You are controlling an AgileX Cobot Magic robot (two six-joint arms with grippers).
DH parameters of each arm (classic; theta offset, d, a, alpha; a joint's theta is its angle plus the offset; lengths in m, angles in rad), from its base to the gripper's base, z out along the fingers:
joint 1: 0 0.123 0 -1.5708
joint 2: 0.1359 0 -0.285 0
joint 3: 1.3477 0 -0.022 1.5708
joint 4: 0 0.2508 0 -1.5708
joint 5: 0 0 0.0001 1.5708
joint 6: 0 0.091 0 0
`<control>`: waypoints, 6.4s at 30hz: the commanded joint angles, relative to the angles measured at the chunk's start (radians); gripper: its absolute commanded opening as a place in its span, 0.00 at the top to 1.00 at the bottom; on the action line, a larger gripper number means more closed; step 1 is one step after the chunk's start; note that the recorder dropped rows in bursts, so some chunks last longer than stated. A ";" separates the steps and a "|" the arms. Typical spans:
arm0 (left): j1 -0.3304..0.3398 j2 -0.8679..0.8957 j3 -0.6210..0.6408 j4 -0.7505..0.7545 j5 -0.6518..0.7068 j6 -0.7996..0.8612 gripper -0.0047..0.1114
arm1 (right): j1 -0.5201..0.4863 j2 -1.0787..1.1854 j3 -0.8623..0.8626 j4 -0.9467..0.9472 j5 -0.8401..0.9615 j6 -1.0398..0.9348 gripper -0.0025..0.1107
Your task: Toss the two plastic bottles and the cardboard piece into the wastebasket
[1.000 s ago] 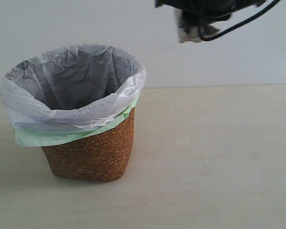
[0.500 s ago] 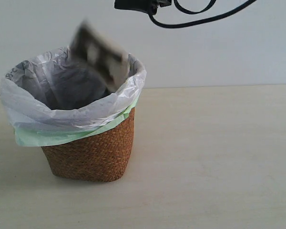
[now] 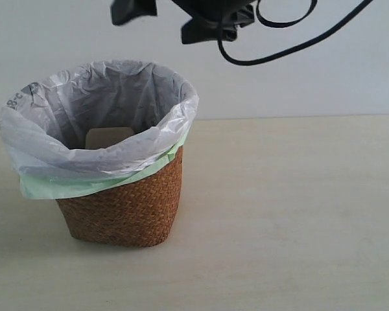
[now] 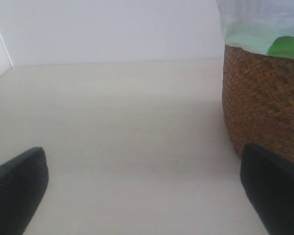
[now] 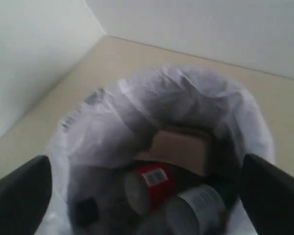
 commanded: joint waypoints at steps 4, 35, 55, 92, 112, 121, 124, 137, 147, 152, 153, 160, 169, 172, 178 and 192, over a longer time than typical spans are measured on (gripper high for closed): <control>-0.007 -0.003 -0.004 -0.002 -0.007 -0.009 0.03 | -0.008 -0.009 -0.003 -0.481 0.208 0.212 0.57; -0.007 -0.003 -0.004 -0.002 -0.007 -0.009 0.03 | -0.062 -1.439 0.599 -0.710 -0.051 0.287 0.98; -0.007 -0.003 -0.004 -0.002 -0.007 -0.009 0.03 | -0.686 -1.675 0.969 0.051 -0.305 -0.237 0.98; -0.007 -0.003 -0.004 -0.002 -0.007 -0.009 0.03 | -0.537 -1.671 1.675 0.188 -0.668 -0.402 0.98; -0.007 -0.003 -0.004 -0.002 -0.007 -0.009 0.03 | -0.537 -1.671 1.675 -0.739 -0.596 0.393 0.98; -0.007 -0.003 -0.004 -0.002 -0.007 -0.009 0.03 | -0.537 -1.671 1.675 -0.738 -0.569 0.444 0.98; -0.007 -0.003 -0.004 -0.002 -0.007 -0.009 0.03 | -0.537 -1.671 1.675 -0.735 -0.569 0.444 0.98; -0.007 -0.003 -0.004 -0.002 -0.007 -0.009 0.03 | -0.420 -1.673 1.675 -0.726 -0.569 0.444 0.98; -0.007 -0.003 -0.004 -0.002 -0.007 -0.009 0.03 | -0.418 -1.673 1.675 -0.726 -0.569 0.444 0.98; -0.007 -0.003 -0.004 -0.002 -0.007 -0.009 0.03 | -0.418 -1.673 1.675 -0.730 -0.513 0.365 0.98; -0.007 -0.003 -0.004 -0.002 -0.007 -0.009 0.03 | -0.418 -1.673 1.675 -0.730 -0.480 0.346 0.98; -0.007 -0.003 -0.004 -0.002 -0.007 -0.009 0.03 | -0.418 -1.673 1.675 -0.726 -0.379 0.287 0.98; -0.007 -0.003 -0.004 -0.002 -0.007 -0.009 0.03 | -0.418 -1.673 1.675 -0.723 -0.379 0.289 0.98; -0.007 -0.003 -0.004 -0.002 -0.007 -0.009 0.03 | -0.418 -1.673 1.675 -0.723 -0.379 0.289 0.98; -0.007 -0.003 -0.004 -0.002 -0.007 -0.009 0.03 | -0.418 -1.673 1.675 -0.723 -0.379 0.291 0.98; -0.007 -0.003 -0.004 -0.002 -0.007 -0.009 0.03 | -0.418 -1.673 1.675 -0.723 -0.379 0.291 0.98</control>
